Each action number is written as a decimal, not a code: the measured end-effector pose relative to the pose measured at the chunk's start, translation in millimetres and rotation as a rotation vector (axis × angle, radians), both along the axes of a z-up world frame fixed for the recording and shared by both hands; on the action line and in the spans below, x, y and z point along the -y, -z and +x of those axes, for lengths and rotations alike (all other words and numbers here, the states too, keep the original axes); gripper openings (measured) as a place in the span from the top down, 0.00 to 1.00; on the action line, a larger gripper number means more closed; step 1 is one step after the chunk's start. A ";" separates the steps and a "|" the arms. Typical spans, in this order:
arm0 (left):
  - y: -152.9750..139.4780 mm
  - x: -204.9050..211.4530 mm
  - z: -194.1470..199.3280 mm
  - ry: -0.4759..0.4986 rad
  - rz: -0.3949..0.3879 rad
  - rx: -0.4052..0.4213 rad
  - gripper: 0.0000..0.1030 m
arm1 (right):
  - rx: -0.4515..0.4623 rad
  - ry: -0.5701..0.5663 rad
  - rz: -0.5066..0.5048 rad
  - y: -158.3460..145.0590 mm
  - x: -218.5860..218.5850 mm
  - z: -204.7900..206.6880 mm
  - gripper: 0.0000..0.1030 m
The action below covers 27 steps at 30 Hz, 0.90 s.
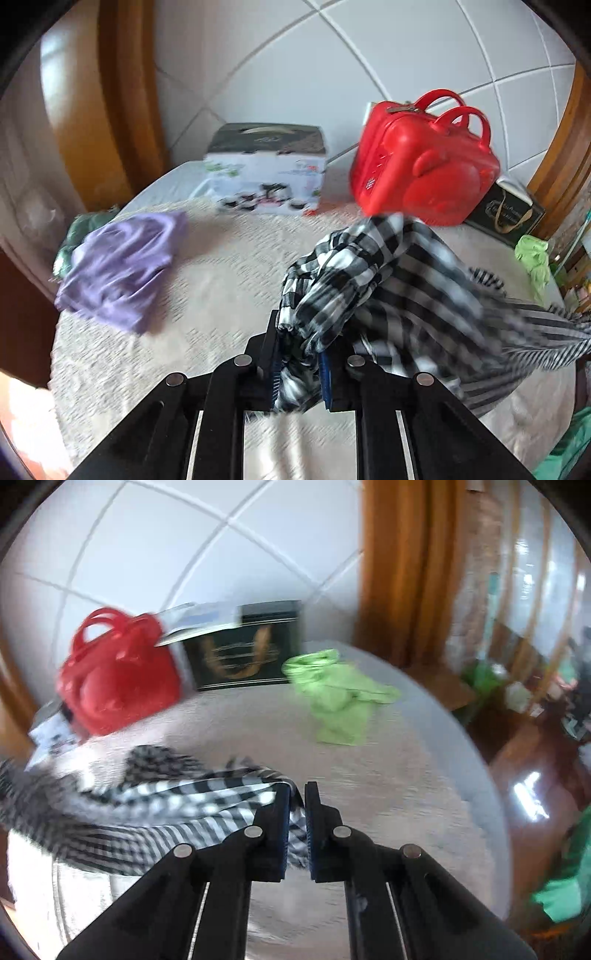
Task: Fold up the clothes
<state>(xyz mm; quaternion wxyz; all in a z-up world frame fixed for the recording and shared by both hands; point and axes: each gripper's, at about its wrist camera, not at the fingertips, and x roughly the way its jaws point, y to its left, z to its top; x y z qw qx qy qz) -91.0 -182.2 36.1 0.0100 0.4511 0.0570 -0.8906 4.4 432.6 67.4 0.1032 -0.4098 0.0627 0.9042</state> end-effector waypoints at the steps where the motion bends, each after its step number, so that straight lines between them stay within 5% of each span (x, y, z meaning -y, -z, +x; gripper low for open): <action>1: 2.5 5.1 10.4 -0.008 -0.026 0.009 0.83 | 0.018 0.024 0.012 2.4 -10.3 5.4 0.92; 3: 15.6 13.9 26.6 -0.025 -0.065 0.047 0.83 | 0.082 0.088 0.042 13.3 -29.4 17.6 0.92; 6: 39.7 30.4 46.7 -0.007 0.008 0.134 0.82 | 0.196 0.098 -0.002 45.2 -53.8 35.3 0.92; 8: 53.8 34.6 56.3 0.011 0.041 0.192 0.76 | 0.267 0.080 -0.058 71.2 -56.5 40.0 0.92; 10: 59.1 31.9 65.8 0.019 0.017 0.206 0.56 | 0.298 0.076 -0.084 86.5 -53.9 36.4 0.88; 11: 57.8 31.9 67.3 0.017 0.012 0.203 0.48 | 0.304 0.067 -0.093 91.9 -50.0 34.4 0.84; 13: 51.5 33.2 67.2 -0.006 0.024 0.179 0.26 | 0.300 0.030 -0.119 98.7 -36.6 22.4 0.46; 15: 41.2 35.2 63.5 -0.030 0.043 0.150 0.25 | 0.286 -0.019 -0.137 101.2 -17.2 8.2 0.21; 16: 38.4 35.3 60.2 -0.033 0.043 0.144 0.24 | 0.278 -0.043 -0.139 100.3 -7.2 2.5 0.18; 27: 107.7 31.4 -12.1 -0.061 -0.049 0.259 0.23 | 0.328 -0.279 -0.164 120.1 115.8 -106.6 0.03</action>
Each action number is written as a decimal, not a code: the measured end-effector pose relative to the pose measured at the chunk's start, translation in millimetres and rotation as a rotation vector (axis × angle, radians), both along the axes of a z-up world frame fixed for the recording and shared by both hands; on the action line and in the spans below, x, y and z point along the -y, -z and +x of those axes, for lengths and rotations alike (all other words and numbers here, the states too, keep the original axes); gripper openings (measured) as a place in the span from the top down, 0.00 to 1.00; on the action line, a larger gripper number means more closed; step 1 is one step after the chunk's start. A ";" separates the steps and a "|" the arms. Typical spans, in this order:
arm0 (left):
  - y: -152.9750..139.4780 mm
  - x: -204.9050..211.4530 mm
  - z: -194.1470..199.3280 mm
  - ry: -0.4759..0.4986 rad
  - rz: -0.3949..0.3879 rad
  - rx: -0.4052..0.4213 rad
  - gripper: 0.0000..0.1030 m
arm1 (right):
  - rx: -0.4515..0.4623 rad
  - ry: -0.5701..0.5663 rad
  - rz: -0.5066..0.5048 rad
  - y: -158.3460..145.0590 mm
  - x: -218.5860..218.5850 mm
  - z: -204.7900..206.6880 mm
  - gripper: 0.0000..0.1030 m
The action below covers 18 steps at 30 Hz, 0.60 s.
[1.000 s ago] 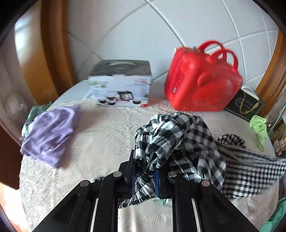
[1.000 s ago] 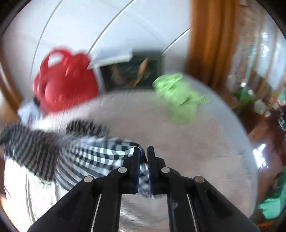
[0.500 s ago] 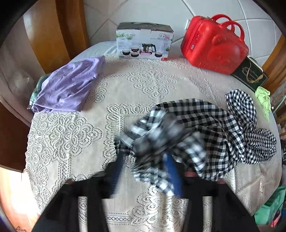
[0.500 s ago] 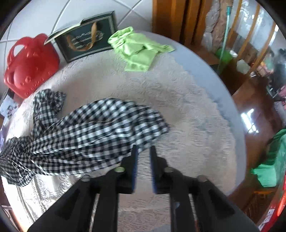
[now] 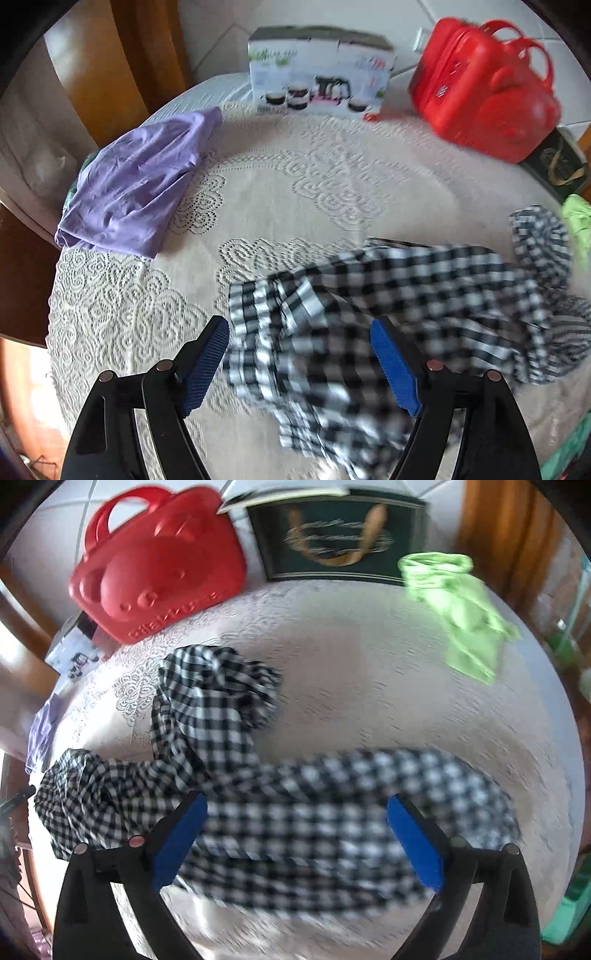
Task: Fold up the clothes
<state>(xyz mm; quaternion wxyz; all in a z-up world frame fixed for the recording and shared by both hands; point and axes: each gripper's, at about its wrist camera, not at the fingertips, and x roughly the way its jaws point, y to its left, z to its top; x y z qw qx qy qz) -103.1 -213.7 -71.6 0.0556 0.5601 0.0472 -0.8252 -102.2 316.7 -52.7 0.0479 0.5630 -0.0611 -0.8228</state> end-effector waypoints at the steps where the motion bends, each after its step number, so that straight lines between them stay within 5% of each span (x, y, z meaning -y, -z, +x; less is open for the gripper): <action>1: 5.6 1.7 -4.1 -0.004 0.007 0.006 0.22 | 0.007 -0.014 0.006 3.6 10.5 -11.0 0.03; 6: 38.3 4.4 -14.0 -0.011 0.059 0.022 0.17 | 0.033 -0.051 0.030 18.1 49.0 -56.0 0.02; 13: 72.8 -16.9 -10.1 0.019 -0.030 0.063 0.09 | 0.102 -0.135 0.051 60.5 104.9 -105.2 0.00; 15: 71.9 -17.9 -10.7 0.015 -0.031 0.070 0.16 | 0.123 -0.171 0.083 75.1 119.6 -111.7 0.00; 16: 68.7 -17.4 -10.7 0.005 -0.038 0.066 0.34 | 0.139 -0.186 0.099 82.7 125.9 -113.5 0.03; 17: 64.0 -16.4 -10.0 -0.006 -0.038 0.056 0.43 | 0.146 -0.195 0.130 87.9 130.4 -113.1 0.35; 18: 56.3 -13.8 -8.7 -0.019 -0.014 0.041 0.53 | 0.136 -0.211 0.168 88.9 134.4 -111.5 0.81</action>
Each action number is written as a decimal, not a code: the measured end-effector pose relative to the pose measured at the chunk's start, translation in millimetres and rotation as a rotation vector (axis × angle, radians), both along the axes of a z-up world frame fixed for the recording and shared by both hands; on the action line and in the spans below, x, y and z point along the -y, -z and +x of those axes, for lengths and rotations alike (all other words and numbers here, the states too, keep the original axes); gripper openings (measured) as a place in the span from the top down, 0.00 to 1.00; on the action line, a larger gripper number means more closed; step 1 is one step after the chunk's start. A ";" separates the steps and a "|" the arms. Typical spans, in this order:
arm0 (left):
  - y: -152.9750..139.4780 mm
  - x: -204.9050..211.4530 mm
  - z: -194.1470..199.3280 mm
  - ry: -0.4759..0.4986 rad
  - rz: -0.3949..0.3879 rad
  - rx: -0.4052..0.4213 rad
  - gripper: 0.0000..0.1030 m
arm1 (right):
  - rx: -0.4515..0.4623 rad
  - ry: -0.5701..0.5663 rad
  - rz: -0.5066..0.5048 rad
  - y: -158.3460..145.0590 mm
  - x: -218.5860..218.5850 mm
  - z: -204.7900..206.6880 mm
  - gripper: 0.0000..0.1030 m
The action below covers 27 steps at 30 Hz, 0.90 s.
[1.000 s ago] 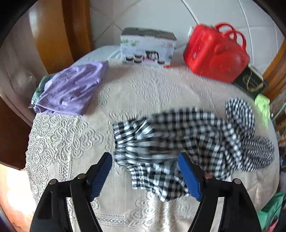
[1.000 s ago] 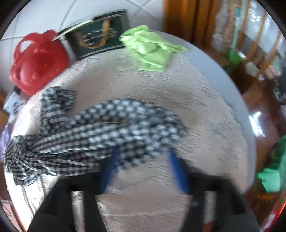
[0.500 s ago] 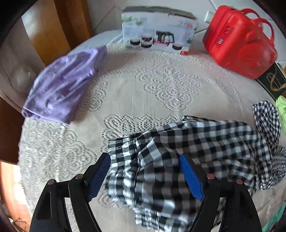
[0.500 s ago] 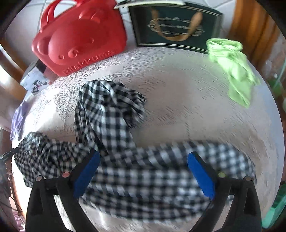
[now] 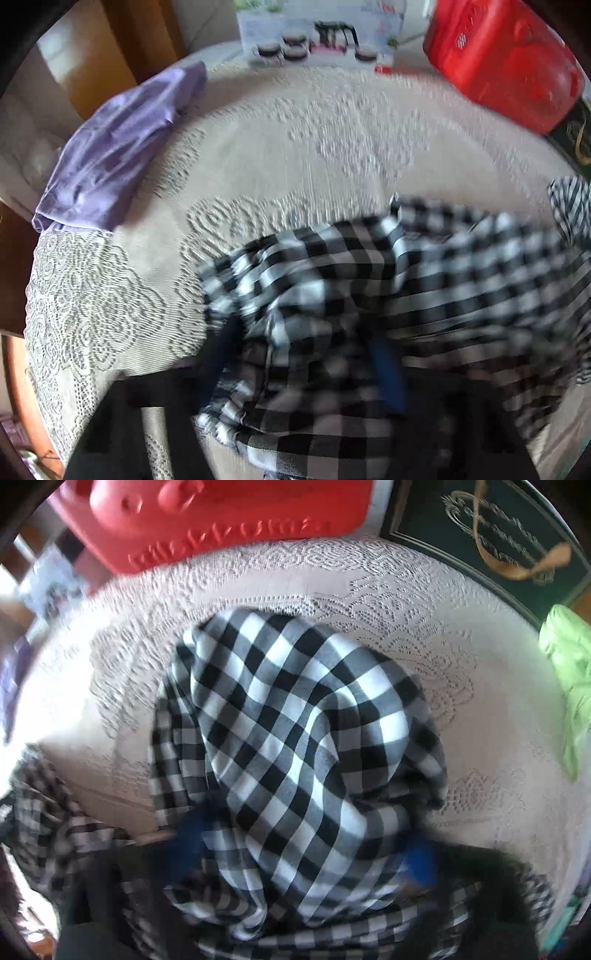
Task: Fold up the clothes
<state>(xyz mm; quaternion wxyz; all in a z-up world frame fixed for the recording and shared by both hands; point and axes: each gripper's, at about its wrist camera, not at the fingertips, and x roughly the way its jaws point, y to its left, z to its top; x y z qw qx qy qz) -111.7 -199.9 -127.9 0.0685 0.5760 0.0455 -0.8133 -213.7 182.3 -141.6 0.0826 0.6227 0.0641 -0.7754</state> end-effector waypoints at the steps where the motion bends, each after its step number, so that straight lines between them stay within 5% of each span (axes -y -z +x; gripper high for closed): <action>1: -5.4 2.2 0.8 -0.012 0.015 -0.012 0.58 | -0.007 -0.008 0.003 -2.0 1.2 2.0 0.85; 6: -67.5 11.2 19.4 -0.030 0.025 -0.148 0.78 | -0.235 0.031 -0.100 -86.8 -36.1 36.0 0.88; 12: -126.1 -4.1 61.7 0.068 0.072 -0.243 0.78 | -0.477 0.228 -0.348 -204.2 -155.9 133.5 0.88; 15: -113.4 -33.2 83.9 0.180 0.116 -0.171 0.73 | -0.393 0.285 -0.372 -189.2 -192.1 179.5 0.79; 17: -89.4 -47.6 90.4 0.234 0.158 -0.047 0.51 | -0.287 0.308 -0.308 -155.3 -210.4 199.2 0.52; 18: -80.4 -55.5 91.9 0.241 0.155 -0.008 0.26 | -0.210 0.335 -0.255 -129.8 -219.0 209.5 0.24; 19: -76.2 -59.1 95.4 0.242 0.142 0.000 0.17 | -0.144 0.364 -0.213 -107.3 -225.6 218.7 0.13; 22: -83.7 -61.4 101.0 0.238 0.149 -0.009 0.15 | -0.007 0.452 -0.186 -50.4 -247.3 247.7 0.13; 27: -107.8 -58.0 76.8 0.210 0.112 -0.061 0.15 | -0.007 0.530 -0.193 -37.3 -273.4 267.8 0.13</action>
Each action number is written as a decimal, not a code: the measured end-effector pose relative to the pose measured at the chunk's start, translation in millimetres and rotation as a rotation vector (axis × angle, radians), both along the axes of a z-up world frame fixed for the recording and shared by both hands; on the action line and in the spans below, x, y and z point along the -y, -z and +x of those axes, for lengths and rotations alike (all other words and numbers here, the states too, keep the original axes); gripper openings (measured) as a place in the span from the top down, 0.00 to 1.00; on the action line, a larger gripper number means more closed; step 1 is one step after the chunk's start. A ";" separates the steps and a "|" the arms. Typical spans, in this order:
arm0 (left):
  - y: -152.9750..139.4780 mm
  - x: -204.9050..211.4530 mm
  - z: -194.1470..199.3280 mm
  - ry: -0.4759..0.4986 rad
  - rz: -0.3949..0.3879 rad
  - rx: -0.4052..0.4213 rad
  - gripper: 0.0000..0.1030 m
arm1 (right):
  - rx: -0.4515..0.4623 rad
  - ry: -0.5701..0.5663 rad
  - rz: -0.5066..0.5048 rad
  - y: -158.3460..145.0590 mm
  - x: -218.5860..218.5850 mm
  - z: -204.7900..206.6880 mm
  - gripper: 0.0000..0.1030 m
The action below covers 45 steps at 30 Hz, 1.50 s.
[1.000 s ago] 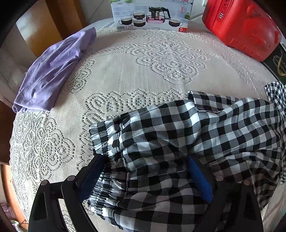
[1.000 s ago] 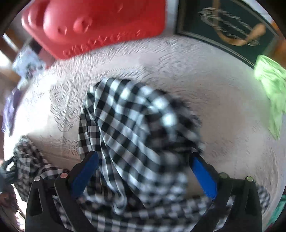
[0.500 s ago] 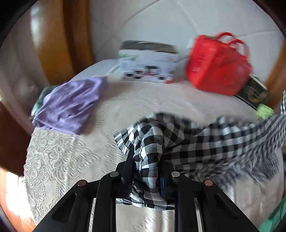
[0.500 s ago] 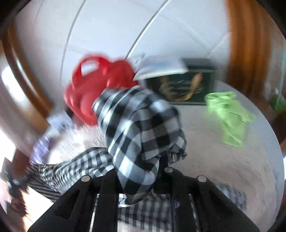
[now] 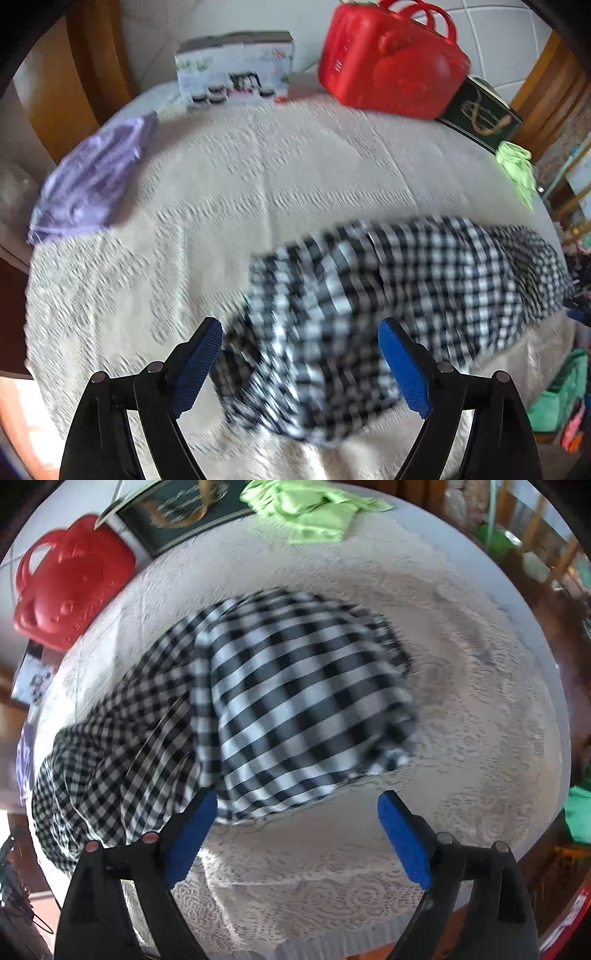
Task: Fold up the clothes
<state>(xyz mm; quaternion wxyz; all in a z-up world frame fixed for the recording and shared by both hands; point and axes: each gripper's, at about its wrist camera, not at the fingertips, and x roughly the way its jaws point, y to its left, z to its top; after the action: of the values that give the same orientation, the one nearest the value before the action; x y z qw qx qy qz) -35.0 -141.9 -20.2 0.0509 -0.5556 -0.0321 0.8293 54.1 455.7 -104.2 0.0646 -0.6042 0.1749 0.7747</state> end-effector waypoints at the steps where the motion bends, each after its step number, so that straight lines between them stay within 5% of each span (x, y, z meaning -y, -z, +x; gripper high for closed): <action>1: 1.3 2.2 -8.2 -0.016 -0.005 -0.006 0.15 | -0.014 0.012 -0.002 -3.9 -4.4 0.5 0.13; 7: 47.1 11.5 -56.4 -0.057 -0.013 0.046 0.15 | -0.101 0.082 0.008 -28.4 -32.3 -11.2 0.13; 15: 98.5 -4.5 -66.4 -0.018 -0.007 0.117 0.15 | -0.130 0.165 0.018 -46.4 -71.1 -25.3 0.11; 20: 114.9 -19.9 -63.9 0.001 -0.063 0.132 0.16 | -0.043 0.115 -0.032 -10.0 -51.4 -42.4 0.03; 21: 114.6 -21.3 -63.5 0.006 -0.071 0.133 0.19 | -0.023 0.081 -0.006 -3.7 -43.5 -45.9 0.27; 22: 112.5 -21.6 -63.1 0.007 -0.068 0.130 0.32 | -0.008 0.030 0.053 -1.1 -30.6 -49.9 0.83; 23: 108.8 -21.3 -62.4 0.005 -0.051 0.123 0.42 | -0.009 -0.010 0.112 -3.8 -19.3 -52.9 0.98; 24: 102.9 -19.9 -61.1 -0.007 -0.034 0.117 0.63 | -0.036 -0.024 0.136 -11.4 -13.0 -53.4 0.97; 25: 94.5 -18.6 -59.8 -0.021 -0.039 0.099 0.69 | -0.089 -0.028 0.148 -25.4 -8.6 -52.1 0.97; 29: 45.2 -2.7 -54.2 -0.093 -0.052 -0.038 0.77 | -0.488 -0.037 0.161 -119.7 -1.1 -24.1 0.97; 32: 6.1 18.6 -45.6 -0.165 -0.048 -0.143 0.77 | -0.623 -0.010 0.147 -155.9 -13.2 8.4 0.97; 35: -15.0 38.0 -36.6 -0.184 -0.099 -0.184 0.77 | -0.472 0.028 0.071 -127.0 -33.1 33.1 0.80; 37: -8.9 45.5 -30.5 -0.190 -0.114 -0.156 0.77 | -0.258 0.085 0.079 -78.0 -47.4 44.9 0.43; 40: 11.7 55.8 -23.0 -0.209 -0.117 -0.097 0.77 | -0.092 0.181 0.077 -30.4 -66.3 64.0 0.40; 45: 32.4 58.1 -16.4 -0.218 -0.130 -0.045 0.77 | -0.115 0.203 0.017 -31.6 -68.2 57.8 0.40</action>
<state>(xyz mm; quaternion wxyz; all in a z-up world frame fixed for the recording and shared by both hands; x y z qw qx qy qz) -51.4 -200.0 -52.6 -0.0752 -0.5321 -0.0373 0.8425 111.9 523.9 -72.6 0.1377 -0.5375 0.2318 0.7990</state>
